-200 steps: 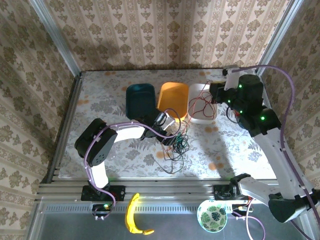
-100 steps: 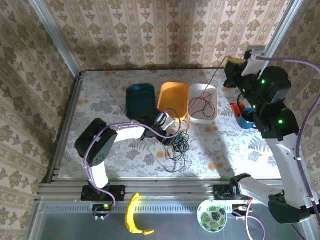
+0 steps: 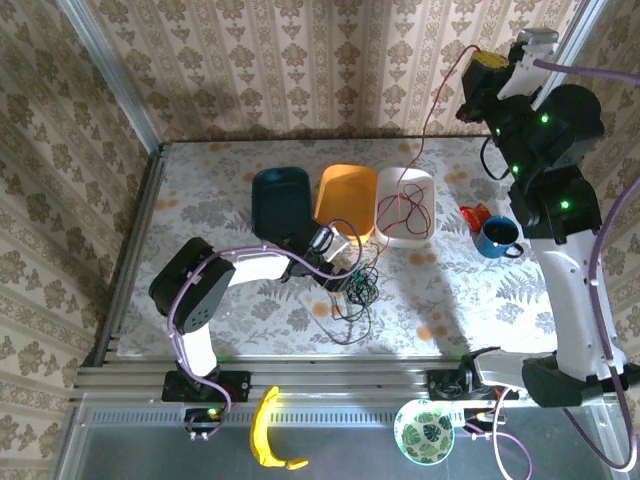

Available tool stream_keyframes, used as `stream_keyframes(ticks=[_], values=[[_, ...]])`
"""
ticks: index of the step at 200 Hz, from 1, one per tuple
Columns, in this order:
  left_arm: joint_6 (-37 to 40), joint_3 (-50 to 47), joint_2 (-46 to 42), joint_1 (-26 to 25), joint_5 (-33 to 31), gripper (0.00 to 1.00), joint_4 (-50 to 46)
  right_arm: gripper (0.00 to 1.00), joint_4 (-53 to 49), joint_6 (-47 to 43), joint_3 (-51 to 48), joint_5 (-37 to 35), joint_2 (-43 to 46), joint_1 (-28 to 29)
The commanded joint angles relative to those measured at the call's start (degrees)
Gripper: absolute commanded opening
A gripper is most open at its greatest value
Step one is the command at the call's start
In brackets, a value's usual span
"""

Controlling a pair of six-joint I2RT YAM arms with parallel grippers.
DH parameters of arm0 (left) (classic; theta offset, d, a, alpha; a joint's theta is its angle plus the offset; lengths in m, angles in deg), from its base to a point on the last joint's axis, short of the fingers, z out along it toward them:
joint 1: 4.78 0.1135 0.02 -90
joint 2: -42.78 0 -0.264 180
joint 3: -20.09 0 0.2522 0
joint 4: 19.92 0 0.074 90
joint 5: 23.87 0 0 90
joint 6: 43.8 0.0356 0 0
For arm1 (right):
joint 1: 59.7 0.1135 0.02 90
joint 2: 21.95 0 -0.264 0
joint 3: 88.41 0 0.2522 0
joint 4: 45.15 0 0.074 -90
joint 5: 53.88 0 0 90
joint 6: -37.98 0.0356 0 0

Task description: Untangle the cables

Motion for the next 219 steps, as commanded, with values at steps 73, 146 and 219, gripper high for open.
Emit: stream_keyframes(ticks=[73, 146, 219], values=[[1.36, -2.71, 4.25, -0.62, 2.45, 1.0, -0.25, 0.0, -2.4, -3.68, 17.62, -0.94, -11.69, -3.18], [1.91, -1.52, 4.96, -0.58, 2.72, 1.0, -0.93, 0.0, -4.94, -3.96, 20.78, 0.18, -14.29, -5.15], [1.87, -1.12, 4.78, -0.62, 2.37, 1.0, -0.87, 0.0, -6.82, -2.07, 12.75, 1.91, -14.5, -6.68]])
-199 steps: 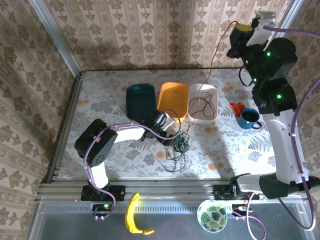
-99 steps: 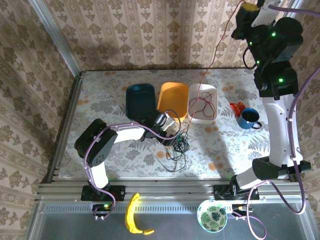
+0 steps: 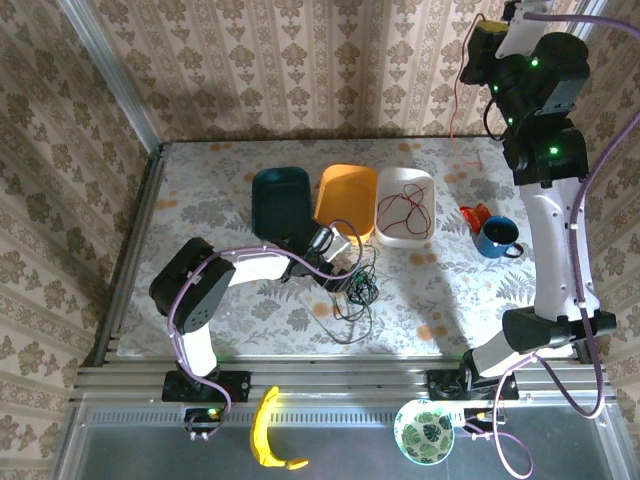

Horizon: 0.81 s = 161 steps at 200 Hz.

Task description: Untangle the cables

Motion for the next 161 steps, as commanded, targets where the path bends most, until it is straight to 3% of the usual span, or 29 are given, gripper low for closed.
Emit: stream_keyframes(ticks=[1, 95, 161], values=[[1.06, -1.17, 4.67, -0.62, 2.37, 1.0, -1.0, 0.0, -0.64, 0.9, -2.99, 1.27, 0.44, -0.72], [0.28, -1.91, 5.18, -0.71, 2.62, 1.0, 0.48, 0.0, -0.35, 2.82, -2.17, 3.84, 0.39, -1.64], [1.52, -0.87, 4.95, -0.63, 2.74, 1.0, -1.03, 0.0, 3.74, 9.15, -22.49, 5.88, 5.94, -1.48]])
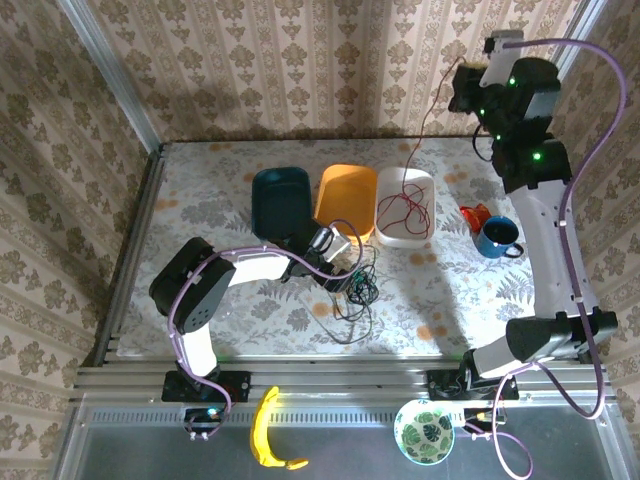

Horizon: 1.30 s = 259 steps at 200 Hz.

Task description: Untangle the cables

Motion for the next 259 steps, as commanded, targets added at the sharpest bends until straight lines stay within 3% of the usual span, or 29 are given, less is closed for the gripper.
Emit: stream_keyframes(ticks=[1, 32, 66, 103, 138, 165, 259], values=[[1.5, -0.88, 4.87, -0.63, 2.73, 1.0, -1.08, 0.0, 2.75, 4.25, -7.02, 1.49, 2.02, -0.05], [1.42, -0.89, 4.53, -0.71, 2.89, 1.0, -1.7, 0.0, 6.46, 8.42, -19.09, -2.81, 2.98, 0.64], [1.33, -1.32, 4.17, -0.67, 2.76, 1.0, -1.96, 0.0, 8.82, 9.89, -26.56, -13.08, 1.34, 1.79], [0.72, -1.72, 3.9, -0.71, 2.45, 1.0, -1.61, 0.0, 6.17, 12.74, -28.3, -24.92, -2.12, 2.07], [0.36, -1.6, 4.33, -0.79, 2.63, 1.0, -1.27, 0.0, 1.75, 14.48, -27.34, -30.08, -6.14, 3.33], [0.53, -1.38, 4.34, -0.8, 2.58, 1.0, -1.26, 0.0, -0.22, 16.52, -28.45, -28.47, -9.43, 4.95], [1.33, -0.99, 3.9, -0.8, 2.28, 1.0, -2.05, 0.0, -4.31, 19.41, -30.32, -9.5, -20.93, 10.09]])
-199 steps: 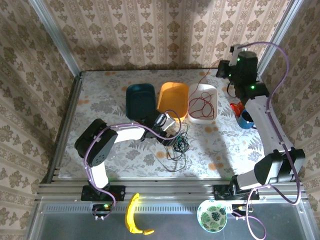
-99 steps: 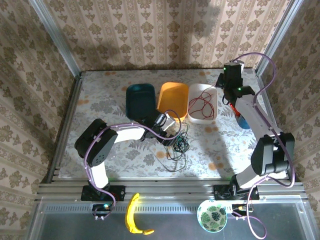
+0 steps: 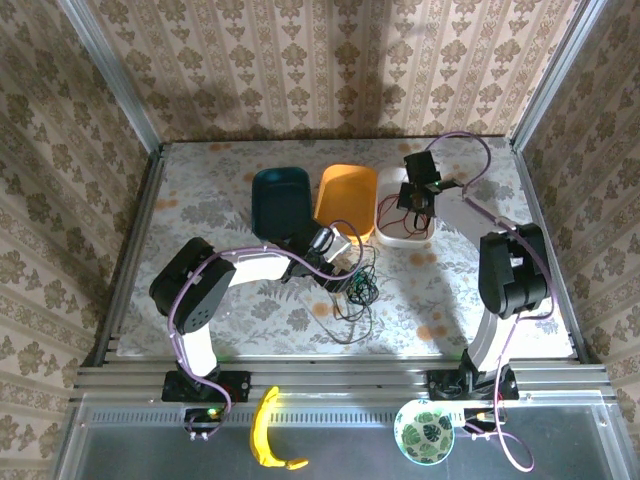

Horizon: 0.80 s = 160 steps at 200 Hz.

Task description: Untangle the cables

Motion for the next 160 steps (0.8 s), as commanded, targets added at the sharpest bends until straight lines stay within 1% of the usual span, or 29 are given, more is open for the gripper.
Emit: stream_keyframes(ticks=[1, 21, 32, 44, 59, 69, 84, 97, 113, 126, 145, 160], values=[[1.17, -1.03, 3.95, -0.54, 2.71, 1.0, -1.98, 0.0, -2.37, 1.64, -0.64, 6.18, -1.42, 0.88], [1.26, -1.02, 3.86, -0.54, 2.68, 1.0, -1.97, 0.0, -2.66, 2.47, -1.42, 7.62, -1.42, 1.13], [1.34, -0.87, 3.85, -0.54, 2.6, 1.0, -1.98, 0.03, -2.65, 2.75, -1.95, 7.57, -0.48, 1.11], [1.51, -0.82, 3.69, -0.53, 2.5, 1.0, -1.98, 0.12, -2.92, 2.93, -2.45, 6.23, 1.42, 1.02], [1.77, -0.67, 3.29, -0.54, 2.33, 1.0, -1.94, 0.34, -3.01, 3.35, -3.41, 3.47, 5.04, 0.99], [2.0, -0.74, 2.95, -0.52, 2.15, 1.0, -1.82, 0.44, -3.25, 3.39, -3.96, 1.78, 7.54, 0.94], [2.2, -0.91, 2.25, -0.43, 1.97, 1.0, -1.46, 0.53, -3.99, 3.12, -4.74, -0.52, 11.46, 0.9], [2.18, -1.08, 1.65, -0.36, 1.92, 1.0, -1.22, 0.57, -4.74, 2.68, -5.61, -1.59, 14.7, 0.95], [2.03, -1.49, 0.86, -0.19, 2.05, 1.0, -0.74, 0.6, -5.24, 1.43, -7.31, -1.07, 18.93, 1.17], [1.81, -1.88, 0.14, -0.06, 2.48, 1.0, -0.11, 0.6, -5.3, -0.36, -9.37, 1.67, 22.52, 1.77], [1.53, -2.24, -0.52, 0.09, 3.16, 1.0, 0.3, 0.59, -5.37, -4.27, -13.16, 13.48, 27.02, 4.28], [1.36, -2.29, -0.62, 0.09, 3.73, 1.0, 0.39, 0.59, -6.18, -6.55, -16.59, 23.07, 28.31, 8.45]])
